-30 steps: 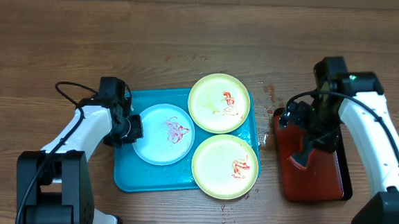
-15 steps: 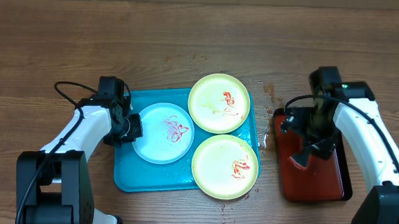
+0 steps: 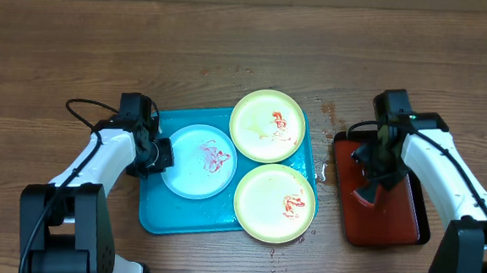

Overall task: Clean dirty plates on tray and stack at the side
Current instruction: 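Lower the right gripper and grasp the green-pink sponge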

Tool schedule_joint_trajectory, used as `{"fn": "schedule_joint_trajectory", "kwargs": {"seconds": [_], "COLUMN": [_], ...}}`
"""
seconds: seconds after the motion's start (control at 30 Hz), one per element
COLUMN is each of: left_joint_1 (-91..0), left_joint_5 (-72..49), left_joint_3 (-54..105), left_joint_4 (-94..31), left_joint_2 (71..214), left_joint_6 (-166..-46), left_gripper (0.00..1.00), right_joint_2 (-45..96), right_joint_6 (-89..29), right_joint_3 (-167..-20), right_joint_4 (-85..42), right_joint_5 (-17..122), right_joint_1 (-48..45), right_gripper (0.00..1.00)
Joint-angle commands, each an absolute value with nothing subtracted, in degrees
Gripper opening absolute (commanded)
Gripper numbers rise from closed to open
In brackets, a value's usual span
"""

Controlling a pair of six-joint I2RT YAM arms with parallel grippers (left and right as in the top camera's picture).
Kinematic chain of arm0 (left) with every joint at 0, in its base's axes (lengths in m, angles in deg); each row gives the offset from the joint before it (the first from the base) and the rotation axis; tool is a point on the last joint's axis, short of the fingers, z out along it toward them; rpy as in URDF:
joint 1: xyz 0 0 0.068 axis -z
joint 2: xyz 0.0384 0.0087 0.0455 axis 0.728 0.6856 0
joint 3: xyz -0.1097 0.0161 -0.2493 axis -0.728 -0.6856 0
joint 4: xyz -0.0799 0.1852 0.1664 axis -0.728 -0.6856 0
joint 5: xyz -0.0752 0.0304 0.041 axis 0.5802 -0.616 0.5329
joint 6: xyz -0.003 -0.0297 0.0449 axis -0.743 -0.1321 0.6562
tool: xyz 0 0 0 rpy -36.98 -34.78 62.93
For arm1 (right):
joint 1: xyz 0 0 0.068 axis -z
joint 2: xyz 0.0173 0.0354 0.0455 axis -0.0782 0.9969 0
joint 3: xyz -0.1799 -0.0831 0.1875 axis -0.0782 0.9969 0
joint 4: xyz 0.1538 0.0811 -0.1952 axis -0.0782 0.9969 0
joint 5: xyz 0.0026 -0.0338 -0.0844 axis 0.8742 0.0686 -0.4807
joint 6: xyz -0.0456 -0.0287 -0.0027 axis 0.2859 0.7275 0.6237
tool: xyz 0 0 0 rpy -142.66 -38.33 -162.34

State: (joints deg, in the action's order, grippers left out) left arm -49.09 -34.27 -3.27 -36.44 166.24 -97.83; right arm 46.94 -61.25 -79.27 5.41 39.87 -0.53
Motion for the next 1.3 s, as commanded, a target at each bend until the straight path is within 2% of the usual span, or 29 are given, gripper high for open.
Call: {"fn": "schedule_joint_trajectory", "kwargs": {"seconds": [0.0, 0.1, 0.2, 0.33, 0.53, 0.57, 0.6, 0.63, 0.87, 1.27], "left_joint_1": [-49.8, -49.8, -49.8, -49.8, -49.7, -49.7, -49.7, -49.7, -49.7, -49.7], "left_joint_5": [-39.1, -39.1, -39.1, -39.1, -39.1, -39.1, -39.1, -39.1, -39.0, -37.6], "left_joint_3": [-4.9, -4.9, -4.9, -4.9, -4.9, -4.9, -4.9, -4.9, -4.9, -4.9], "left_joint_4": [-35.5, -35.5, -35.5, -35.5, -35.5, -35.6, -35.6, -35.6, -35.7, -35.5], "left_joint_2": [168.2, 168.2, 168.2, 168.2, 168.2, 168.2, 168.2, 168.2, 168.2, 168.2], "left_joint_6": [-97.8, -97.8, -97.8, -97.7, -97.8, -97.8, -97.8, -97.7, -97.8, -97.8], "left_gripper": [0.04, 0.04, 0.04, 0.04, 0.04, 0.04, 0.04, 0.04, 0.04, 0.04], "right_joint_2": [46.3, 46.3, 46.3, 46.3, 46.3, 46.3, 46.3, 46.3, 46.3, 34.3], "right_joint_6": [-63.9, -64.4, -65.9, -67.2, -67.8, -67.8, -67.8, -67.8, -66.8, -51.8], "right_joint_3": [-76.0, -74.5, -74.1, -71.8, -69.3, -69.3, -69.3, -69.3, -69.3, -79.0], "right_joint_4": [4.3, 3.9, 3.9, 1.4, -2.3, -2.6, -2.9, -3.3, -4.3, 5.0], "right_joint_5": [38.2, 38.0, 35.3, 34.4, 34.4, 34.4, 34.4, 34.4, 34.4, 32.2], "right_joint_1": [-0.6, -0.6, -0.6, -0.6, -0.6, -0.6, -0.6, -0.6, -0.6, -0.6], "right_gripper": [0.64, 0.63, 0.52, 0.51, 0.44, 0.38, 0.18, 0.04, 0.04, 0.04]}}
